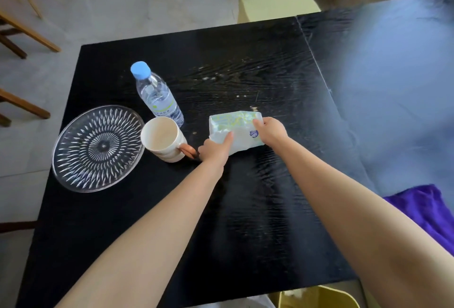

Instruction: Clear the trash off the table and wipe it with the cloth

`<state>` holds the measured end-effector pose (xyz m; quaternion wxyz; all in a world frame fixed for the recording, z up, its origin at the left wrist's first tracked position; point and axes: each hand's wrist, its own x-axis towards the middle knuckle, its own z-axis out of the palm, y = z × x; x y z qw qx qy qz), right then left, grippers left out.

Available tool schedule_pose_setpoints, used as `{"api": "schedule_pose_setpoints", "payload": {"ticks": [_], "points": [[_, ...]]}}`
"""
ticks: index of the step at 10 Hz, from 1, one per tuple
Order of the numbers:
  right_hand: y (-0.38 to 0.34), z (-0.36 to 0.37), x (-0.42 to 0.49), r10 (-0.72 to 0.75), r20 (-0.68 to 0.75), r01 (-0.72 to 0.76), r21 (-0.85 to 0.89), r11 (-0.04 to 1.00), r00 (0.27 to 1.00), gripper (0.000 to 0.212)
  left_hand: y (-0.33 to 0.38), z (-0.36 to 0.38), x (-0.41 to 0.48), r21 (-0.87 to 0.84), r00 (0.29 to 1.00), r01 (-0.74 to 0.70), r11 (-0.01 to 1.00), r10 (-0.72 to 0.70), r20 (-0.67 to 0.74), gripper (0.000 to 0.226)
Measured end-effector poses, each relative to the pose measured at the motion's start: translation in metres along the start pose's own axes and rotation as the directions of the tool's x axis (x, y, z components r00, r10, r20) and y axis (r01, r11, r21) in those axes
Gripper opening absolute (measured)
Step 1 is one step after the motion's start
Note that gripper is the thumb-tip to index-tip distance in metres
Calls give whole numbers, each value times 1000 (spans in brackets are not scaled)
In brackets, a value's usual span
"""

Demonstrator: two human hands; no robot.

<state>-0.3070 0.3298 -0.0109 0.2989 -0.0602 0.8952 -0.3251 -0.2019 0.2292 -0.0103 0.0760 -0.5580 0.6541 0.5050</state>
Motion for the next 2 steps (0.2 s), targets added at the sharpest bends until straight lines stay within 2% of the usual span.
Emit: {"api": "schedule_pose_setpoints", "payload": {"ticks": [1, 2], "points": [[4, 3, 0, 6, 0, -6, 37, 999, 1000, 40, 2, 3, 0, -8, 1000, -19, 1000, 19, -25, 85], [11, 0, -4, 39, -12, -38, 82, 996, 999, 42, 6, 5, -21, 110, 985, -130, 985, 142, -103, 77]]}}
